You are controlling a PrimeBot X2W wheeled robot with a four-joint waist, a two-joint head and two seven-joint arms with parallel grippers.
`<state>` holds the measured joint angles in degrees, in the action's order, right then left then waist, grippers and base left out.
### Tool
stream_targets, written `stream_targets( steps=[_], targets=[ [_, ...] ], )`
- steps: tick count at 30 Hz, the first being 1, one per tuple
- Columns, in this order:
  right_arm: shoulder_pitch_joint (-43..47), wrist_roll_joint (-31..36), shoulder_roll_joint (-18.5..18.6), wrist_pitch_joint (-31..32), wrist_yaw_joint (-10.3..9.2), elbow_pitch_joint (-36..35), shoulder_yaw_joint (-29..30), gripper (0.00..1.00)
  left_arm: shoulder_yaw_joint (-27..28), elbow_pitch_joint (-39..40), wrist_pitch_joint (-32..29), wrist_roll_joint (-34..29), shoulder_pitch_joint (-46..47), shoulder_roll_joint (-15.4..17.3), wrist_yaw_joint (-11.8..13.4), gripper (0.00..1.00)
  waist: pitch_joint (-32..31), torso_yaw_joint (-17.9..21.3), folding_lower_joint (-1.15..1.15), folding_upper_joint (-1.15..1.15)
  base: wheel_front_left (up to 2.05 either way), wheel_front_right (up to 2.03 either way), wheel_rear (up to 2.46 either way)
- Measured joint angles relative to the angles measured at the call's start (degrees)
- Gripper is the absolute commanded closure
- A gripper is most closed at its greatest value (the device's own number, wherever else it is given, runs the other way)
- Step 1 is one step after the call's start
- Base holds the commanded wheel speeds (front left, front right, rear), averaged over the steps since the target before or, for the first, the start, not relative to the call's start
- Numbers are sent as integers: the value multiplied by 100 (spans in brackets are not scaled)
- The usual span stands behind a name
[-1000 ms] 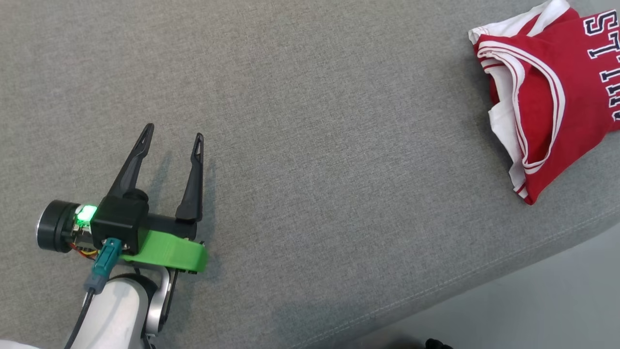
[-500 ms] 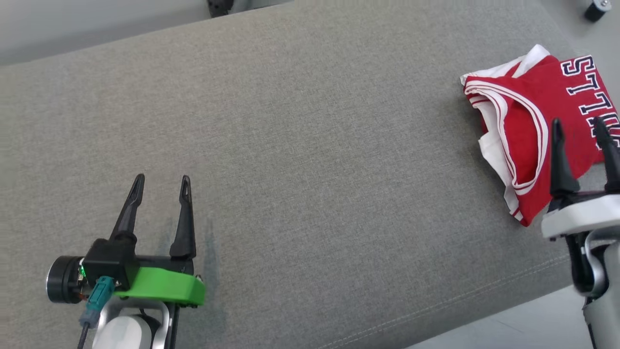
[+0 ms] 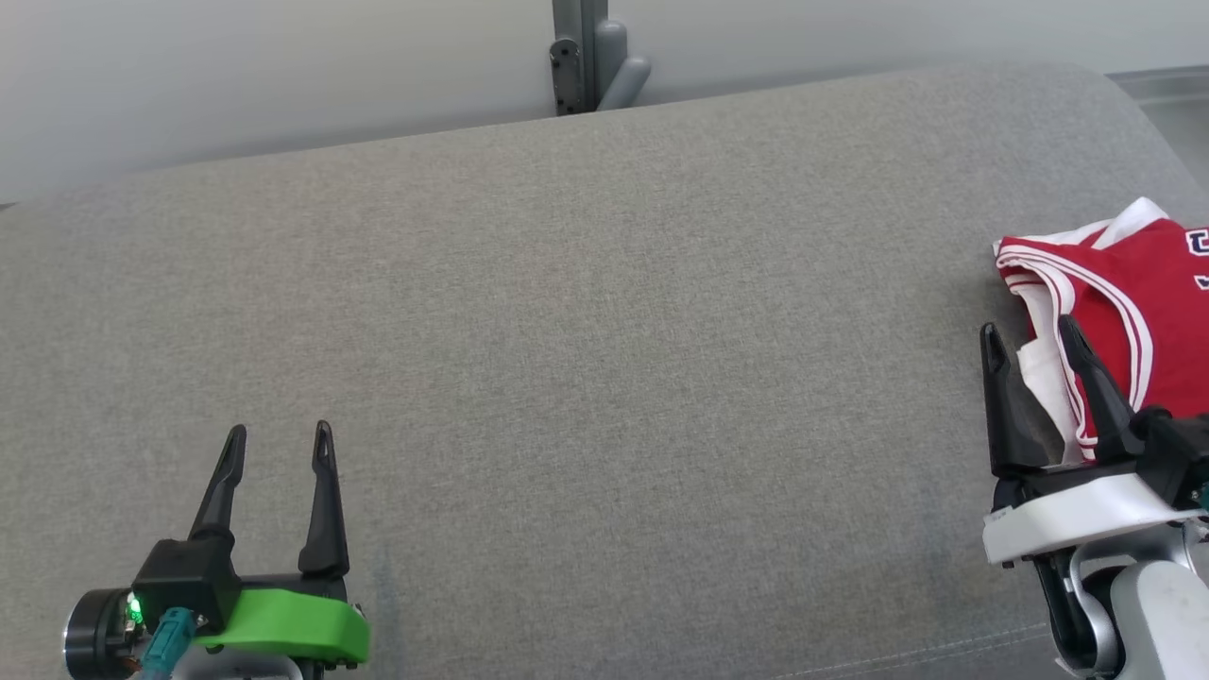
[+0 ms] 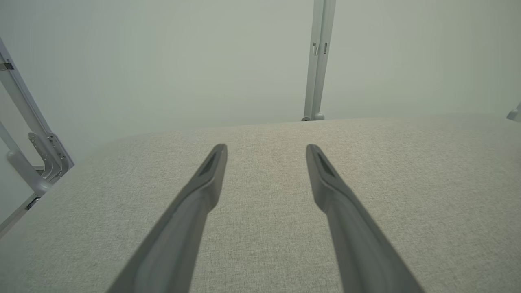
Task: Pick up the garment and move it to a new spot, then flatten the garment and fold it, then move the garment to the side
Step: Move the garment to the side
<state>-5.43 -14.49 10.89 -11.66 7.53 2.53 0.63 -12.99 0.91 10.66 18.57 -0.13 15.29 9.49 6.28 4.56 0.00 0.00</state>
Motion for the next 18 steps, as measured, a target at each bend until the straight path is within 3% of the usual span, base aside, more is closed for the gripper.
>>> stream_targets(
  steps=[18],
  targets=[
    [1016,109,-218,354,0,-439,155,0,-171,66,-187,91,-587,148,-55,0,-864,-408,0,0,0,0,0]
  ],
)
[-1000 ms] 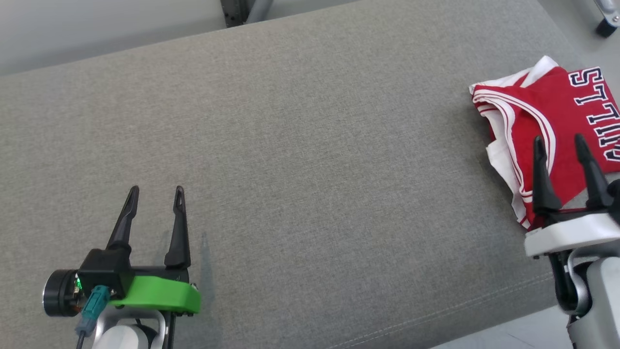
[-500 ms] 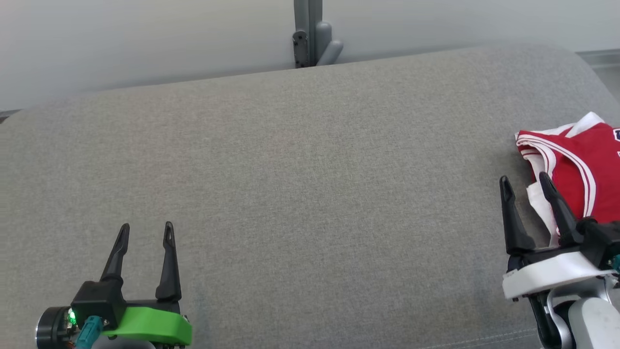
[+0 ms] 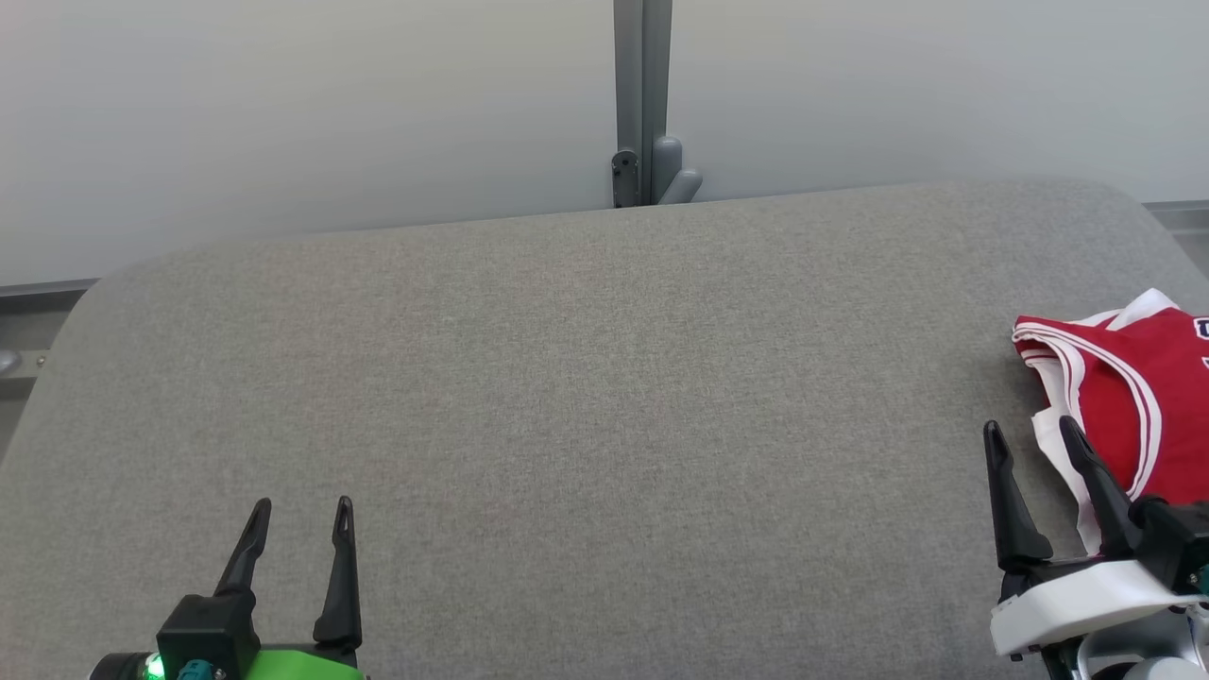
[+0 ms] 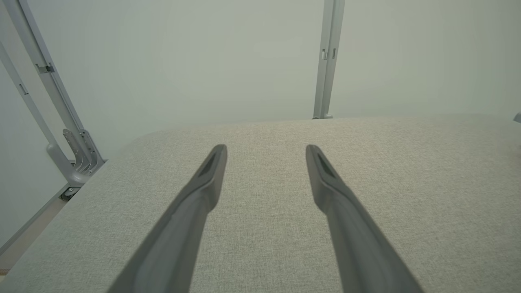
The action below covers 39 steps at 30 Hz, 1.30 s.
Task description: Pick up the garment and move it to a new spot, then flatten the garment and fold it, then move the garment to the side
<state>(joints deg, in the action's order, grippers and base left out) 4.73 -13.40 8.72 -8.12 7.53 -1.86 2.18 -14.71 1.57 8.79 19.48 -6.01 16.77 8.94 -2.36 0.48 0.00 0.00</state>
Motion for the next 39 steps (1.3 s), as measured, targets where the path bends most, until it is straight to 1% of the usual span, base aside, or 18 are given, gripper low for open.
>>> stream_targets(
  steps=[7,34,35,39],
  targets=[
    [169,-21,-40,31,0,-42,71,0,-38,63,-82,14,-106,31,29,0,-100,-7,0,0,0,0,0],
    [207,-29,-115,-37,0,-25,164,0,-118,143,-166,110,-104,56,141,0,-101,-107,0,0,0,0,0],
    [207,-27,-118,-37,0,-25,165,100,-121,142,-168,112,-104,58,143,100,-101,-109,0,0,0,0,0],
    [240,-164,-202,54,0,201,186,100,-205,-40,-166,246,-151,-55,115,100,-93,-108,0,0,0,0,0]
  ],
)
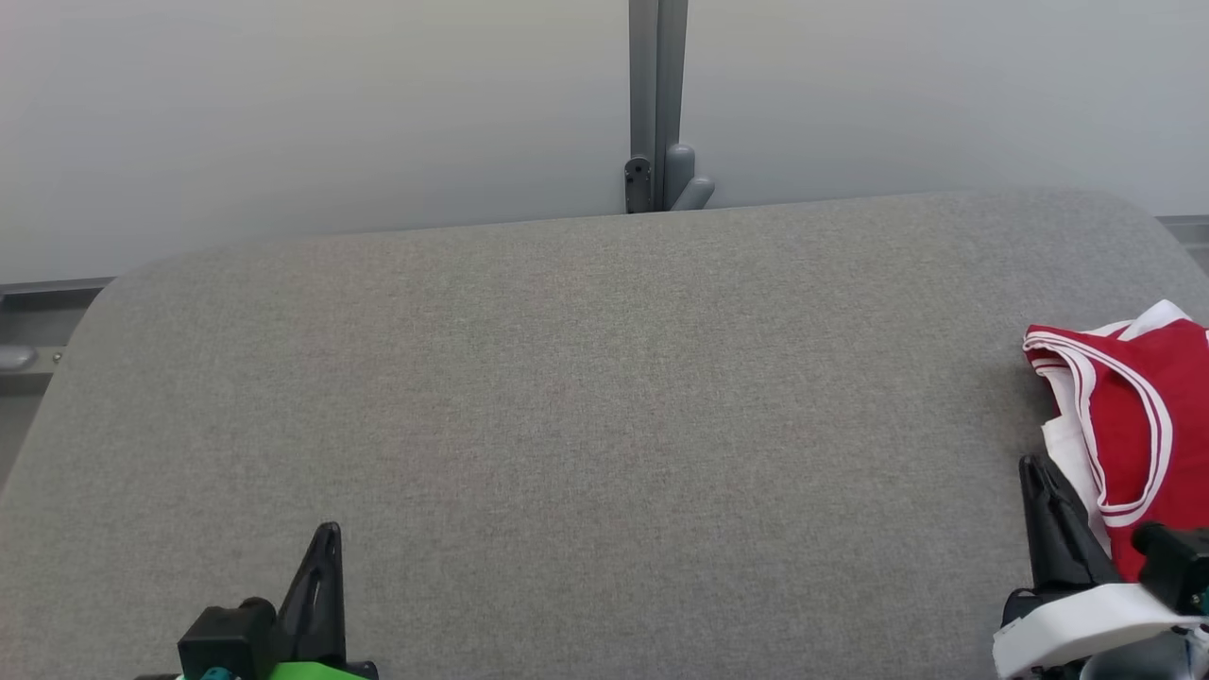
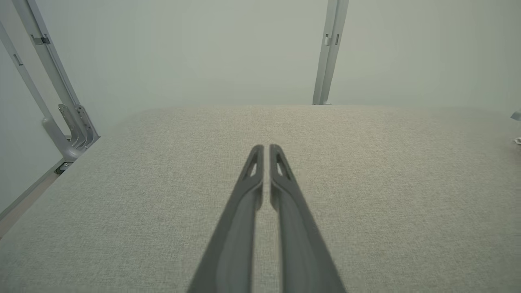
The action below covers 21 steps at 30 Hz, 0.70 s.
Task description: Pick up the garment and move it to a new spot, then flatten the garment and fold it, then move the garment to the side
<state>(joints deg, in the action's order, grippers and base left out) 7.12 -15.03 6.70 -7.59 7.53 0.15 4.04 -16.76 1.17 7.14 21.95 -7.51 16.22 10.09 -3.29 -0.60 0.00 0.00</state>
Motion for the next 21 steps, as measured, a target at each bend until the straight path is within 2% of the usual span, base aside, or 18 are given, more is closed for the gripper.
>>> stream_targets(
  steps=[21],
  targets=[
    [-312,-2063,19,1137,0,521,968,100,-170,-491,201,1968,360,-344,-461,100,80,11,0,0,0,0,0]
  ],
)
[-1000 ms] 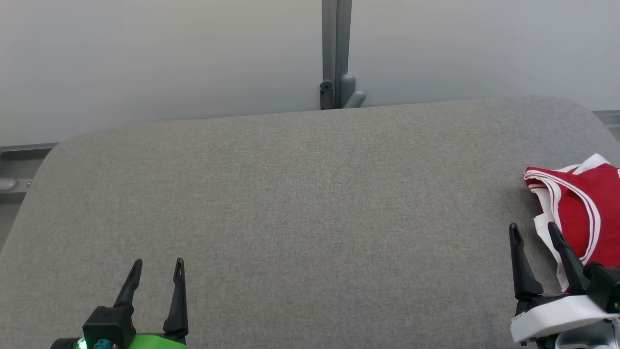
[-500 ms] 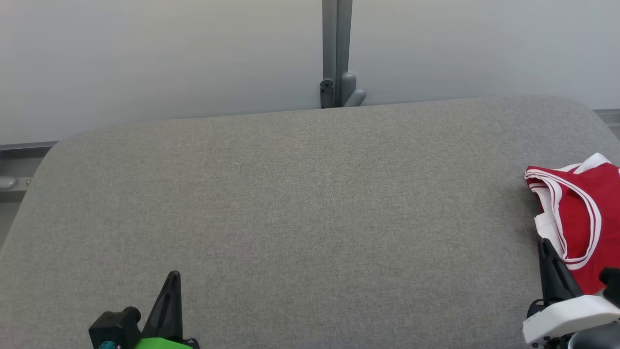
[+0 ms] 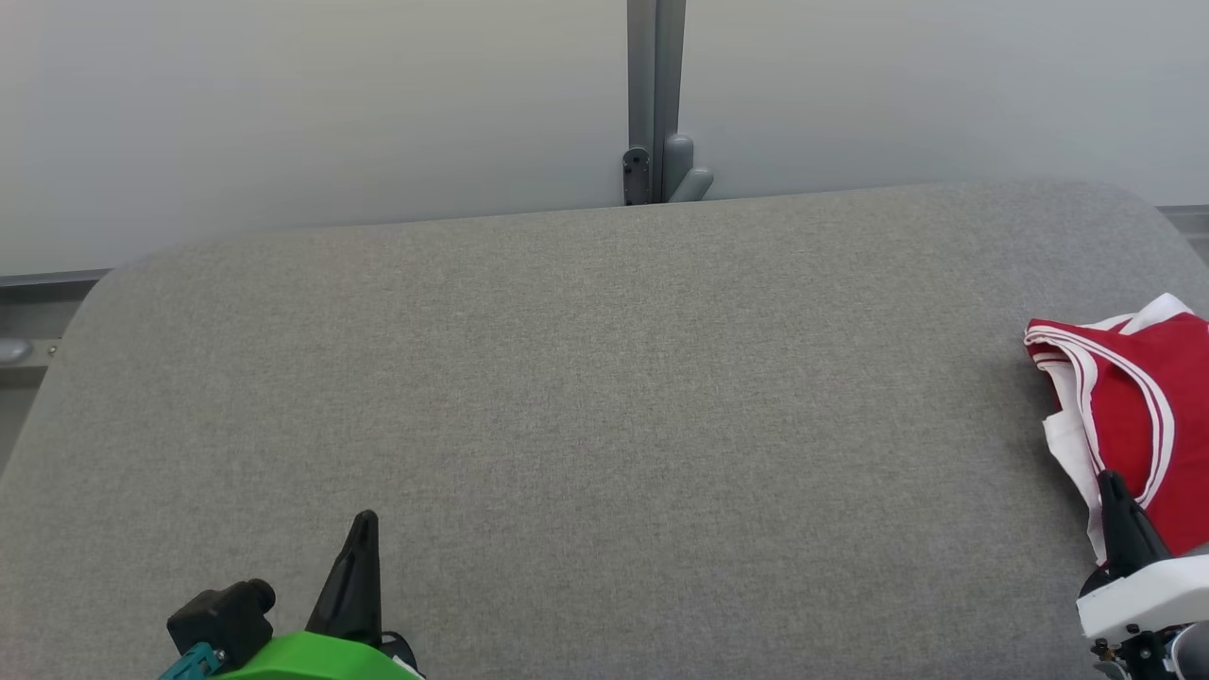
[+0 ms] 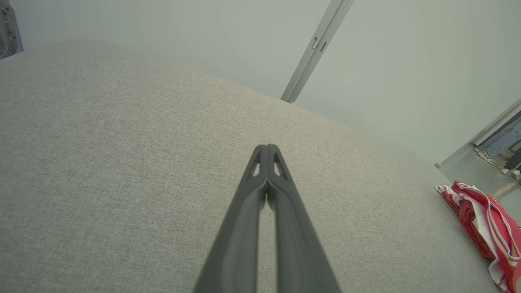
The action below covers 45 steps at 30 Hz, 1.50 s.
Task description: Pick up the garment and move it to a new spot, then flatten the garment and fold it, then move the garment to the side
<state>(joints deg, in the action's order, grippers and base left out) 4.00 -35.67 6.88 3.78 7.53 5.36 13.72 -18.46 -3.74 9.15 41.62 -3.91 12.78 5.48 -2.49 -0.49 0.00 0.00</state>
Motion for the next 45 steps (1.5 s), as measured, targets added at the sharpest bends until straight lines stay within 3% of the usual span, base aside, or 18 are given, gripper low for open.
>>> stream_targets(
  steps=[20,45],
  targets=[
    [-343,-1483,-3,902,-1,394,803,100,-121,-327,153,1516,358,-276,-347,100,75,11,0,0,0,0,0],
    [-681,-2910,-13,1784,-4,773,1586,100,-235,-647,311,2954,694,-536,-699,100,165,23,0,0,0,0,0]
  ],
)
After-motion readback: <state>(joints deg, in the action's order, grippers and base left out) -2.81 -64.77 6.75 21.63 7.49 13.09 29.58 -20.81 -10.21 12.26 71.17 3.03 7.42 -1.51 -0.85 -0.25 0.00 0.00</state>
